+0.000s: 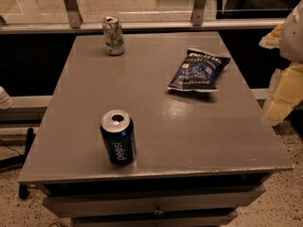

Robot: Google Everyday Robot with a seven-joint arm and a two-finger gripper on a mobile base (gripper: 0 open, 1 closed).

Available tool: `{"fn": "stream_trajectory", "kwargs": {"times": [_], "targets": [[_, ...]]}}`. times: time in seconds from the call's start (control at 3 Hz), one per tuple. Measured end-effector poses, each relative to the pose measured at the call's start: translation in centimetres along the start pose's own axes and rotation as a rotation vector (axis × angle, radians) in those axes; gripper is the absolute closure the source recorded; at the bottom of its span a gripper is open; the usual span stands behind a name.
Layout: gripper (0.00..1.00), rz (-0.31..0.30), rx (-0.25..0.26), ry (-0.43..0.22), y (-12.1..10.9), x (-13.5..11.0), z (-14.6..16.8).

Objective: Pick pepsi can

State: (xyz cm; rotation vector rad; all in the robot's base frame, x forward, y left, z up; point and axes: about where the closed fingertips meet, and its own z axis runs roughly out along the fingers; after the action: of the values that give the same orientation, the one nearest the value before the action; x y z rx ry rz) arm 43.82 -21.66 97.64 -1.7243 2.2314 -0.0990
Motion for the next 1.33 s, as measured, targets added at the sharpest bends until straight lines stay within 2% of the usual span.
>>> {"fn": "stream_trajectory", "kwargs": {"times": [0.33, 0.67, 1.0, 1.33], "targets": [[0.0, 0.0, 0.0, 0.0, 0.0, 0.0, 0.0], [0.0, 0.021, -0.038, -0.074, 0.8, -0.6, 0.9], [0.0, 0.048, -0.104, -0.242, 3.6, -2.3, 3.8], [0.0, 0.047, -0.158, -0.424, 6.5, -4.5, 7.0]]}}
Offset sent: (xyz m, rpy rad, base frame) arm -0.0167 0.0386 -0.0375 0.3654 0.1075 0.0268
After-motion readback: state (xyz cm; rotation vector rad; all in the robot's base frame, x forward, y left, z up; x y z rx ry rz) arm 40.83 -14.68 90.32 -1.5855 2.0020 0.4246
